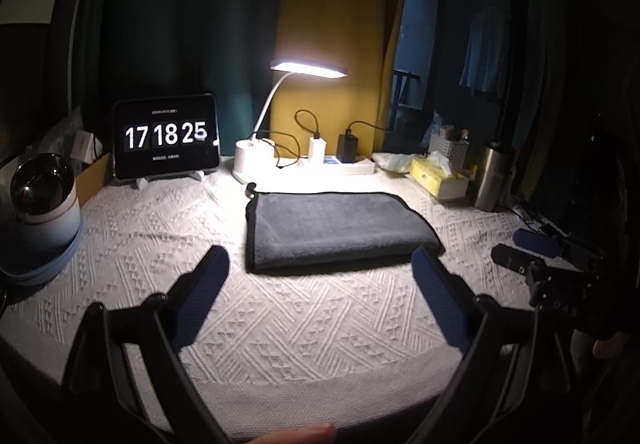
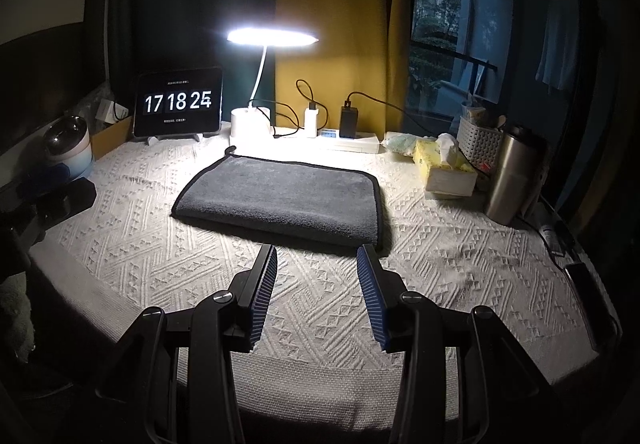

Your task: Fold towel

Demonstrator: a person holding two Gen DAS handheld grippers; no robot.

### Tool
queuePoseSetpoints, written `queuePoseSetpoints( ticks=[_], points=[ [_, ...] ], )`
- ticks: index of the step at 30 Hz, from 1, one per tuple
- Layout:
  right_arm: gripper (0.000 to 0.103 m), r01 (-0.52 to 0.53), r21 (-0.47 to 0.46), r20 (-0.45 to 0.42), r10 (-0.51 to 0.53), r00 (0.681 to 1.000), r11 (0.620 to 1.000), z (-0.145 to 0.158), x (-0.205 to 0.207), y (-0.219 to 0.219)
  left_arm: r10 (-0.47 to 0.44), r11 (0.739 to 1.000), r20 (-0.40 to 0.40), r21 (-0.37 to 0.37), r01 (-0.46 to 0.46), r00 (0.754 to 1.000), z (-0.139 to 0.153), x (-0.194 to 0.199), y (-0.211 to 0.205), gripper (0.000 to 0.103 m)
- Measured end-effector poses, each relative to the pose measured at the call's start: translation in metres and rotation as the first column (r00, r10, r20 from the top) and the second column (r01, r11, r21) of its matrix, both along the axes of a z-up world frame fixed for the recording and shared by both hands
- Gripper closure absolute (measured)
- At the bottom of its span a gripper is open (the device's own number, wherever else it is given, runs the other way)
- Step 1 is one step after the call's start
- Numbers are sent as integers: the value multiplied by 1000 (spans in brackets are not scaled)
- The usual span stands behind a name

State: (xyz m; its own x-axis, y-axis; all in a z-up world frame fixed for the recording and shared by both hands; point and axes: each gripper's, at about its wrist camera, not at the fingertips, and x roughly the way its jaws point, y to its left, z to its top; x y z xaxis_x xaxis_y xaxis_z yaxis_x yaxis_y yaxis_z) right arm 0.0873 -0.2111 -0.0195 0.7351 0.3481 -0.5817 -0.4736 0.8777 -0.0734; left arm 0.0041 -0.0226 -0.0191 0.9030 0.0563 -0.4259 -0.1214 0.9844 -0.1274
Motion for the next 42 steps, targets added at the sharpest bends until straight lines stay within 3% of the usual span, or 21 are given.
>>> queuePoseSetpoints(
  ticks=[42],
  points=[
    [59, 2, 1, -2, -2, 1000, 1000, 0, 1, 3, 27, 1000, -16, -13, -28, 999, -6, 1, -1, 9]
  ],
)
